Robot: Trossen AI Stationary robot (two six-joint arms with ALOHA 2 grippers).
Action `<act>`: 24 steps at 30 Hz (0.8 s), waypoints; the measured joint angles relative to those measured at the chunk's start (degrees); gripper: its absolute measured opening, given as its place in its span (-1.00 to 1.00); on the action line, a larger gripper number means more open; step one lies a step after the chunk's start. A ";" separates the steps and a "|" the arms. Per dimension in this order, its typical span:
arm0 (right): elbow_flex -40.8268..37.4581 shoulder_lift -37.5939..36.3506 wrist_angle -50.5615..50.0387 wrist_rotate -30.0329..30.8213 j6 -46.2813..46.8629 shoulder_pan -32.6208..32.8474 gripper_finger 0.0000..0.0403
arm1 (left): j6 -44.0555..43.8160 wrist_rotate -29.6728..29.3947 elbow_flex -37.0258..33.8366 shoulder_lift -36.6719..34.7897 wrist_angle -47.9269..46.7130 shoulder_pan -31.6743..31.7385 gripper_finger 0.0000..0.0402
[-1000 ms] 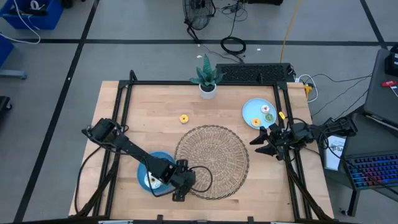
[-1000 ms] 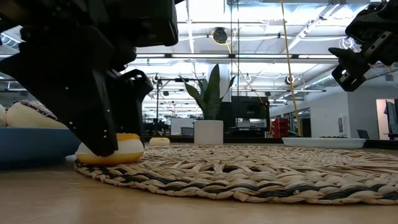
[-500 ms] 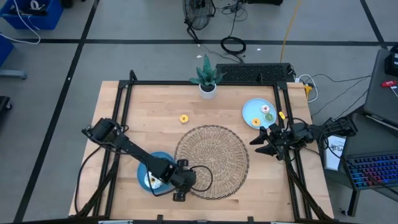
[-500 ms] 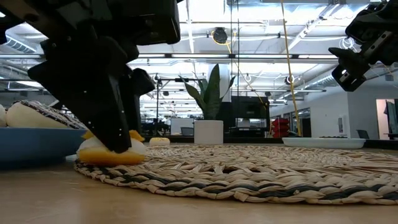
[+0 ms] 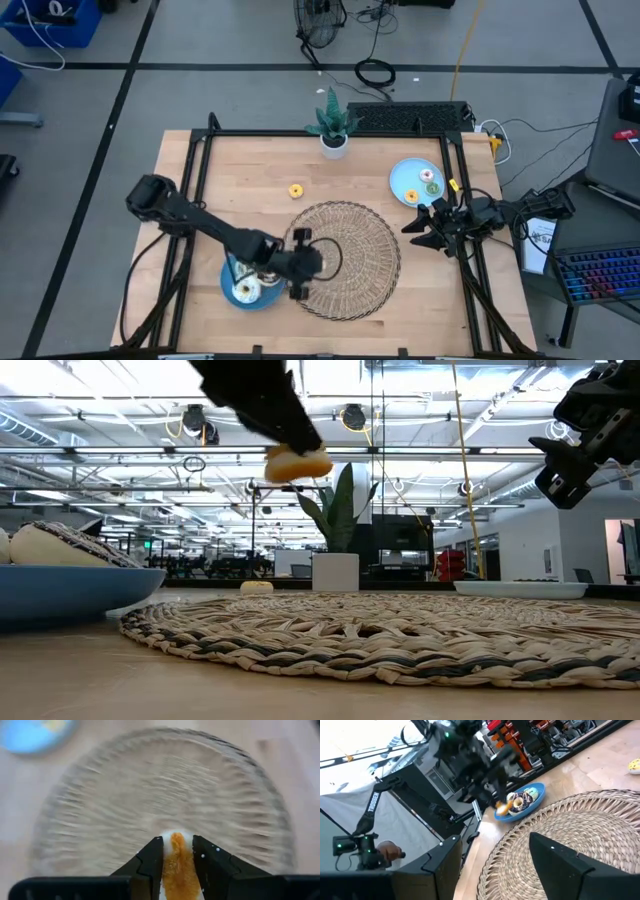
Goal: Pick & Place donuts
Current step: Put the small orange donut on the light blue plate
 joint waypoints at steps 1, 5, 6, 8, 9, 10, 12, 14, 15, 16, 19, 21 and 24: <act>0.01 0.00 -0.07 -0.01 0.00 0.01 0.09 | 1.37 -1.81 0.00 -0.54 0.14 0.53 -0.47; 0.00 0.00 0.06 0.00 -0.78 0.01 0.09 | 4.81 -4.90 0.04 -1.34 2.84 2.84 -0.47; 0.01 0.00 0.08 0.00 -1.27 -0.01 0.09 | 5.19 -4.89 0.04 -1.34 3.87 3.48 -0.47; 0.00 0.00 0.20 0.01 -1.38 0.01 0.09 | 5.32 -4.91 0.04 -1.37 5.19 4.50 -0.47; 0.01 0.00 0.10 0.00 -1.30 0.01 0.09 | 5.32 -4.91 0.04 -1.39 5.56 4.93 -0.47; 0.01 0.00 0.03 0.01 -0.78 0.01 0.09 | 5.32 -4.89 0.04 -1.39 5.94 5.36 -0.47; 0.01 0.00 0.74 0.02 2.67 0.01 0.09 | 5.34 -4.89 0.04 -1.39 5.92 6.02 -0.47; -0.01 0.00 1.71 0.32 5.01 -0.01 0.09 | 5.33 -4.89 0.04 -1.39 5.92 6.62 -0.47; 0.01 0.00 2.25 0.61 5.14 0.01 0.09 | 5.31 -4.88 0.04 -1.39 5.92 6.89 -0.47; 0.01 -0.02 2.52 1.45 4.83 0.01 0.09 | 5.25 -4.87 0.04 -1.39 5.92 7.13 -0.47; -0.01 0.00 2.19 2.47 0.80 0.01 0.09 | 5.10 -4.87 0.04 -1.39 5.94 7.59 -0.47; 0.00 0.00 2.18 3.50 -4.40 0.01 0.09 | 5.09 -4.85 0.04 -1.39 5.94 7.80 -0.47; -0.01 0.00 2.21 4.58 -12.76 -0.01 0.09 | 5.08 -4.86 0.04 -1.39 5.96 7.79 -0.47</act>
